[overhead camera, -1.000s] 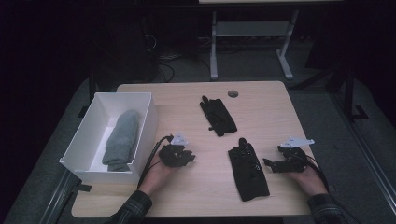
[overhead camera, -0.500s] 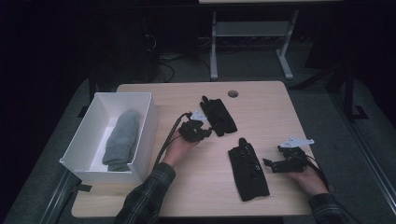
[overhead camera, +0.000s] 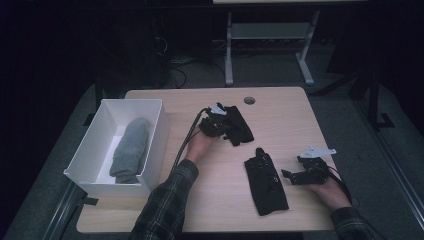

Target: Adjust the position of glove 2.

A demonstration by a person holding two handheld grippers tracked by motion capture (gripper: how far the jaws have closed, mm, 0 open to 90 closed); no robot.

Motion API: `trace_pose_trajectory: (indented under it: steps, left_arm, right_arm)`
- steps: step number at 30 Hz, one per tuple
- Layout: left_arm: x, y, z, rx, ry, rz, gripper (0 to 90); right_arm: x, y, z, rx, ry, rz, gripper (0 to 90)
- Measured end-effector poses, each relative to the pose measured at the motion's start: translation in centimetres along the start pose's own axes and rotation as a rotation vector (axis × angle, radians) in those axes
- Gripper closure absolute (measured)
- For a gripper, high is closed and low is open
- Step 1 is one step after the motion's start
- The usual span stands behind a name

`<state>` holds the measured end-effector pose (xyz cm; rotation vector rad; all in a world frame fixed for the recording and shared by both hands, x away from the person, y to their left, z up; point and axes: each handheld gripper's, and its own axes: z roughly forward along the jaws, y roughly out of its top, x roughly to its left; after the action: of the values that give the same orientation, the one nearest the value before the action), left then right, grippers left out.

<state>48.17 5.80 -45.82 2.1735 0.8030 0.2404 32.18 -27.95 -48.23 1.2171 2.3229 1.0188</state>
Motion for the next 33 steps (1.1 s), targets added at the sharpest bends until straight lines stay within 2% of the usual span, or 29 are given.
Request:
trace_pose_trajectory:
  steps: [4, 5, 10, 14, 20, 24, 25, 29, 33]
  left_arm:
    - [-0.2, 0.0, 1.1, 0.024, 0.009, 0.009, 89.5]
    - [-0.2, -0.1, 1.4, 0.043, 0.013, 0.022, 89.5]
    - [-0.3, -0.3, 1.0, 0.055, 0.0, 0.01, 89.6]
    - [-0.6, -0.9, 0.2, 0.065, -0.004, 0.013, 89.6]
    - [-1.4, -2.6, -1.4, 0.06, -0.048, -0.019, 89.6]
    - [-2.1, -3.6, -2.6, 0.067, -0.071, -0.023, 89.6]
    - [-2.1, -3.8, -2.8, 0.075, -0.074, -0.013, 89.6]
    - [-2.9, -4.8, -4.0, 0.085, -0.095, -0.019, 89.6]
    - [-3.8, -5.7, -5.2, 0.106, -0.11, 0.003, 89.6]
  right_arm:
    - [0.0, 0.0, 0.0, 0.0, 0.0, 0.0, 14.0]
    - [0.0, 0.0, 0.0, 0.0, 0.0, 0.0, 14.0]
    - [0.0, 0.0, 0.0, 0.0, 0.0, 0.0, 14.0]
    - [0.0, 0.0, 0.0, 0.0, 0.001, 0.001, 14.0]
    - [0.0, 0.0, 0.1, -0.002, 0.002, -0.003, 14.0]
    - [0.0, 0.1, 0.1, -0.002, 0.002, -0.003, 14.0]
    - [0.0, 0.1, 0.1, -0.003, 0.002, -0.002, 14.0]
    - [0.0, 0.1, 0.1, -0.002, 0.002, -0.001, 14.0]
    - [0.0, 0.1, 0.1, -0.002, 0.001, -0.002, 14.0]
